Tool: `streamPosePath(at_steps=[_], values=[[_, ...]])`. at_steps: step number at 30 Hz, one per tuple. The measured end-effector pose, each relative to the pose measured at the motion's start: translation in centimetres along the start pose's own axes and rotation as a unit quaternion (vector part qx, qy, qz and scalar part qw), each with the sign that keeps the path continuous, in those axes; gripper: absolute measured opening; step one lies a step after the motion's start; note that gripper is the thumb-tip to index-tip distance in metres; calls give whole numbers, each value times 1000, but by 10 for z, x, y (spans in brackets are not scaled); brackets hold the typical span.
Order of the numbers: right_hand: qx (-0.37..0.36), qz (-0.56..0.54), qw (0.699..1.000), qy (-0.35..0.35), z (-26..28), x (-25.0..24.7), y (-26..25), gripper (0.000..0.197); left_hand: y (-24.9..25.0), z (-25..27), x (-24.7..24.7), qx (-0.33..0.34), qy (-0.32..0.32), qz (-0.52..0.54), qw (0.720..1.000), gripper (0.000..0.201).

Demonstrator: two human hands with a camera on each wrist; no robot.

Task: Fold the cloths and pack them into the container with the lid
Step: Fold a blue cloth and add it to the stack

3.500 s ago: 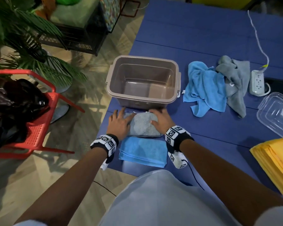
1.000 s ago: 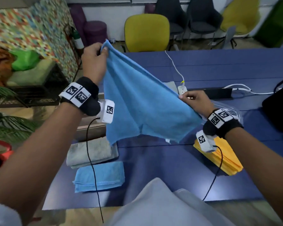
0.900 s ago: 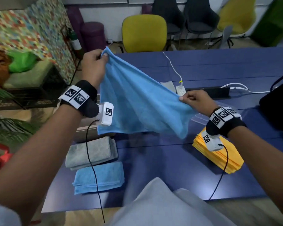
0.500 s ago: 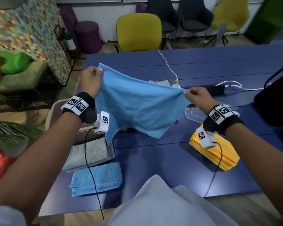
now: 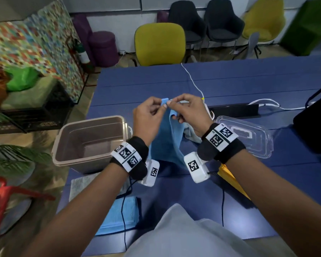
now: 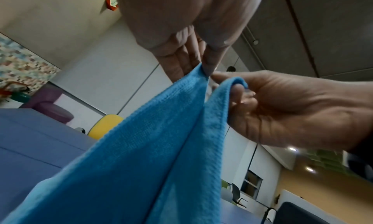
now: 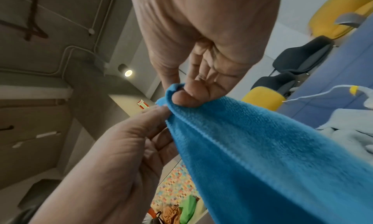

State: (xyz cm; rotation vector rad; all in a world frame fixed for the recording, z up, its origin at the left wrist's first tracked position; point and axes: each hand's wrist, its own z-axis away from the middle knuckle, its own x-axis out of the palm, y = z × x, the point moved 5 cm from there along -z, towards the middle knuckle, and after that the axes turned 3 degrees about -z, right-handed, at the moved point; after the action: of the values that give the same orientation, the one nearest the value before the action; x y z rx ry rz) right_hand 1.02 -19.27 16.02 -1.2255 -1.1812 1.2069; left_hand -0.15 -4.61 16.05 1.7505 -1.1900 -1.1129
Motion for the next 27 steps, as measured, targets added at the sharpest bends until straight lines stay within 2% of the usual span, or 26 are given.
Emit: streamPosePath(at_steps=[2, 5, 7, 8, 12, 15, 17, 21, 24, 27], values=[[-13, -13, 999, -26, 2, 4, -5, 18, 2, 3, 3, 5, -10, 20, 1000, 8], [-14, -25, 996, -83, 2, 2, -7, 27, 3, 3, -2, 6, 5, 28, 1000, 17], [-19, 7, 992, -126, 1, 1, -8, 38, 0, 1, -5, -5, 9, 27, 1000, 19], [-35, 47, 990, -130, 0, 0, -10, 37, -3, 1, -6, -11, 7, 26, 1000, 18], [-144, 241, 958, -54, -3, -3, -20, 12, -7, 4, 0, -26, -33, 43, 998, 17], [-219, 303, 927, -18, -2, -4, -24, 12, -11, 7, 3, -47, -47, 75, 995, 23], [-247, 304, 920, -25, -2, -6, -27, 15, -11, 10, 6, -61, -68, 104, 990, 25], [-292, 331, 892, -101, 3, 2, -33, 28, -9, 14, 13, -78, -119, 154, 978, 23], [-321, 347, 878, -78, 4, 0, -43, 23, -17, 13, 14, -73, -94, 143, 983, 25], [-327, 333, 883, -54, 3, -4, -54, 25, -26, 17, 10, -13, -22, 78, 997, 26]])
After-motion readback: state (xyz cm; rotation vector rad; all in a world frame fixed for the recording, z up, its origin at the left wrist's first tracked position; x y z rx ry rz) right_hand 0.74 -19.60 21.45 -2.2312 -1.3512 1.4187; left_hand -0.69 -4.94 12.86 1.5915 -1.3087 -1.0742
